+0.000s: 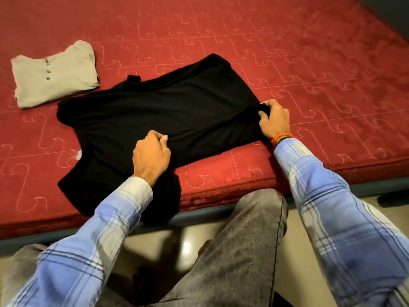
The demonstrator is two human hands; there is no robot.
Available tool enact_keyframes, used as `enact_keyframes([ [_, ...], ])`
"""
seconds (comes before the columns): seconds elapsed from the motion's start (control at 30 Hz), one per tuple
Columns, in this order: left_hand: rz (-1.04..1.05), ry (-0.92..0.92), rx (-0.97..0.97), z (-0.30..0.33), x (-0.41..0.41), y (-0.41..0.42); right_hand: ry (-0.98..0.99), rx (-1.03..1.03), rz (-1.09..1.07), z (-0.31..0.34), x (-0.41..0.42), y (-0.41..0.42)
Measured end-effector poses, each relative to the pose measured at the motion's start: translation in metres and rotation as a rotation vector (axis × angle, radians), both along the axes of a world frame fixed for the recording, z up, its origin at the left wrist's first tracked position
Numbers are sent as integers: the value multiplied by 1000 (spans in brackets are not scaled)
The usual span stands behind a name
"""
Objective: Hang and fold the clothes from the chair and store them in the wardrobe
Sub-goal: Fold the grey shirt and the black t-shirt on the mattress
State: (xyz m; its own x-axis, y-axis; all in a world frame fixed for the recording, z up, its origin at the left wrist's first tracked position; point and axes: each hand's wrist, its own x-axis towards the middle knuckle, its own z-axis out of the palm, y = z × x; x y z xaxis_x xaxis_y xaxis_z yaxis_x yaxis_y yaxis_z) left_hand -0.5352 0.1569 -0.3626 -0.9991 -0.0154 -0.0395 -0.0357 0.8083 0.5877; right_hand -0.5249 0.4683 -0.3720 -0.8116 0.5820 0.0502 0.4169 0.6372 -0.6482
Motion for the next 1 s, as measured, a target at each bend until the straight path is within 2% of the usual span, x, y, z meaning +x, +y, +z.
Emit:
enact_keyframes([
  [0.17, 44, 90, -91, 0, -23, 11, 72, 61, -50, -7, -30, -3],
  [0.23, 18, 88, -152, -4, -32, 13, 30, 141, -59, -10, -39, -4],
  [0.33, -70, 167, -301, -11, -39, 15, -49, 523, -9, -15, -43, -16],
  [0.37, -123, 235, -328, -13, -38, 17, 11, 634, 55, -17, -44, -25],
  [0.43, -268, 371, -287, -18, -30, 25, 187, 729, 259, -24, -38, -49],
  [0.47, -349, 400, -246, -23, -26, 30, 229, 717, 355, -30, -35, -60],
  [0.53, -449, 307, -202, -34, -18, 39, 161, 604, 443, -45, -26, -73],
  [0.6, -471, 206, -228, -44, -16, 41, 4, 515, 400, -54, -21, -68],
  [0.67, -483, 188, -269, -50, -16, 39, -139, 503, 355, -54, -19, -50],
  [0.77, -499, 165, -279, -49, -16, 38, -240, 486, 356, -46, -21, -28],
  [0.9, -499, 142, -259, -45, -15, 38, -261, 492, 371, -40, -22, -29],
  [1.0, -512, 115, -185, -36, -14, 34, -126, 486, 376, -33, -18, -49],
])
